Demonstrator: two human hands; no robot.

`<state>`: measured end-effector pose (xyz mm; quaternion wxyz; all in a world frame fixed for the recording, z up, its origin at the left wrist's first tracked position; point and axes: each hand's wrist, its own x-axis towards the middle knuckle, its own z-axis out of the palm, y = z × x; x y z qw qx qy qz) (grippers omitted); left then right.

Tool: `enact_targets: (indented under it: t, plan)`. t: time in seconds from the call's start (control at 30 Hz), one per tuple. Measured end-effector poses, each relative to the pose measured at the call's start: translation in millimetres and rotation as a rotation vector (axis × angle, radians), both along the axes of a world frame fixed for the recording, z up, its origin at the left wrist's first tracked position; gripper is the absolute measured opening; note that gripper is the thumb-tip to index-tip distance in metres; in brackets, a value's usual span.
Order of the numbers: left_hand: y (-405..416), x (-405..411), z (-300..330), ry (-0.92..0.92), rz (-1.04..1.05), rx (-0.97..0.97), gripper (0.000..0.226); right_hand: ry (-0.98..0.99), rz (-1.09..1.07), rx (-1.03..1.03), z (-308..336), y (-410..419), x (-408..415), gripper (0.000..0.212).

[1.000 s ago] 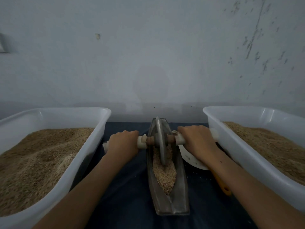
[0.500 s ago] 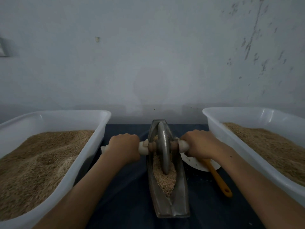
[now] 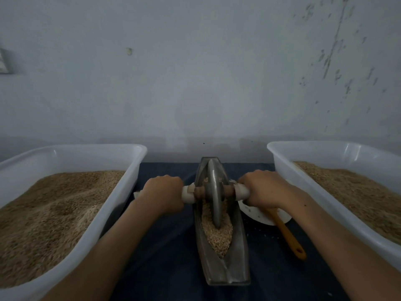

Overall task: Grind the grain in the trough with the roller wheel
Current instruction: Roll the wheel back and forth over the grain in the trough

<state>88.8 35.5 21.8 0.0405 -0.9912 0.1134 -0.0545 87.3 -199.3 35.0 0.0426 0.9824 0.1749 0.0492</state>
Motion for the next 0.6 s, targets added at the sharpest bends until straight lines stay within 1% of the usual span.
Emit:
enact_targets:
  t: [0.03, 0.1, 0.17, 0.2, 0.27, 0.4, 0.47, 0.53, 0.6]
  plan:
    - [1, 0, 1, 0.044, -0.001, -0.002, 0.026, 0.042, 0.008, -0.017, 3, 0, -2, 0.018]
    - [1, 0, 2, 0.076, 0.005, -0.002, 0.027, 0.073, 0.01, -0.028, 7, 1, -4, 0.019]
    - [0, 0, 1, 0.056, 0.021, 0.007, 0.028, 0.069, -0.001, -0.013, 6, 2, -4, 0.02]
    - [-1, 0, 0, 0.039, 0.03, 0.009, 0.028, 0.052, -0.007, -0.001, 4, 2, -4, 0.018]
    - [-2, 0, -2, -0.011, 0.044, -0.002, 0.026, -0.039, -0.018, 0.016, -1, 3, -3, 0.012]
    - [-4, -1, -9, -0.214, 0.047, -0.066, 0.014, -0.318, -0.023, 0.054, -17, 3, 6, 0.014]
    - [-5, -1, -11, -0.273, 0.036, -0.084, 0.015, -0.373, -0.022, 0.071, -22, 3, 8, 0.015]
    - [-5, -1, -11, -0.286, 0.029, -0.073, 0.015, -0.362, -0.028, 0.075, -23, 2, 9, 0.014]
    - [-5, -1, -9, -0.244, 0.034, -0.042, 0.015, -0.288, -0.034, 0.068, -18, 1, 8, 0.012]
